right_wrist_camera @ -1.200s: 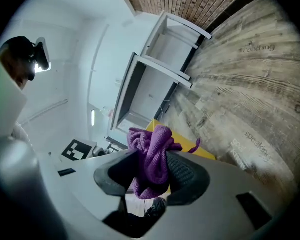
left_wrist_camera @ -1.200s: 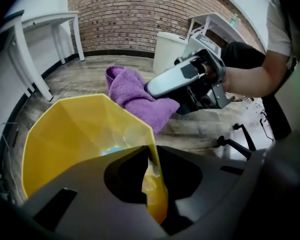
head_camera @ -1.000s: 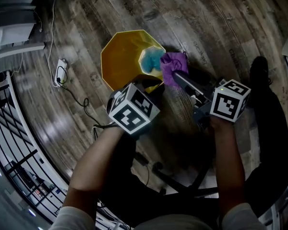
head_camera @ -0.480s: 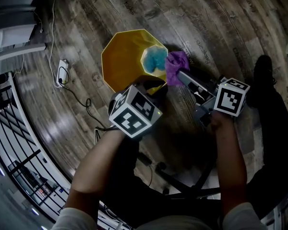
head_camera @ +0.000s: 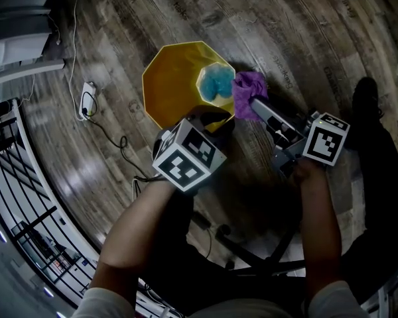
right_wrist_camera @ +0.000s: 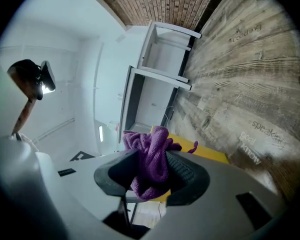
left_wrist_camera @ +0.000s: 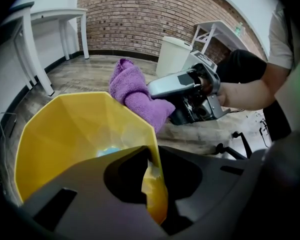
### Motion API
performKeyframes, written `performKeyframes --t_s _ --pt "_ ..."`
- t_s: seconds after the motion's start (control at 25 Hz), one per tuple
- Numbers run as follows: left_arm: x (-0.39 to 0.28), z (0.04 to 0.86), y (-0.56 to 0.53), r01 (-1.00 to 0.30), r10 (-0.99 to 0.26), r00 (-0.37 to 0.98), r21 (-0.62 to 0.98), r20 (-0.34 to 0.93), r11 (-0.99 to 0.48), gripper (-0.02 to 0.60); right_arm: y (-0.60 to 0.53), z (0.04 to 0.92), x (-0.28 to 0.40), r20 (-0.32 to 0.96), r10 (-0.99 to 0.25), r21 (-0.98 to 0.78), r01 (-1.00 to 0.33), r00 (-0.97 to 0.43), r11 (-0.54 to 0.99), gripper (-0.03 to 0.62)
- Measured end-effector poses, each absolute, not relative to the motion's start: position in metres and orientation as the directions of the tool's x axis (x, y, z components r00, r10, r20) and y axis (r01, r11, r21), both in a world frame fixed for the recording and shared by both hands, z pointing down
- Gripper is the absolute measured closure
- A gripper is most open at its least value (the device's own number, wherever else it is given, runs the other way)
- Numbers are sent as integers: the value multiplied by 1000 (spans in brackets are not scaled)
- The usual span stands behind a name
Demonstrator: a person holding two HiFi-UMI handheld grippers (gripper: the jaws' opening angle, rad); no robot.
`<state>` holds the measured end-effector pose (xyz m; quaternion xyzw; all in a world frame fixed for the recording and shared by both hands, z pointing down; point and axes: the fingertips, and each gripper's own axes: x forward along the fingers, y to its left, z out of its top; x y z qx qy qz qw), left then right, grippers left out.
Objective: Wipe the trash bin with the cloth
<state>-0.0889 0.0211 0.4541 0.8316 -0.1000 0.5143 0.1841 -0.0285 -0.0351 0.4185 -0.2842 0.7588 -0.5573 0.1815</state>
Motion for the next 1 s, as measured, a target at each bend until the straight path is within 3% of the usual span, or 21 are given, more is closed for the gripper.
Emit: performKeyframes --t_s 0.2,0.72,1.0 --pt "-88 454 22 -356 25 457 209 889 -911 537 -37 421 -21 7 -667 -967 -176 -745 186 425" --pt "-88 453 21 -350 22 449 199 893 -916 537 -39 508 -38 283 -564 -916 -392 -776 80 425" --pt "-89 452 22 -347 26 445 199 895 -917 537 -56 571 -38 452 -524 -848 -530 -722 -3 425"
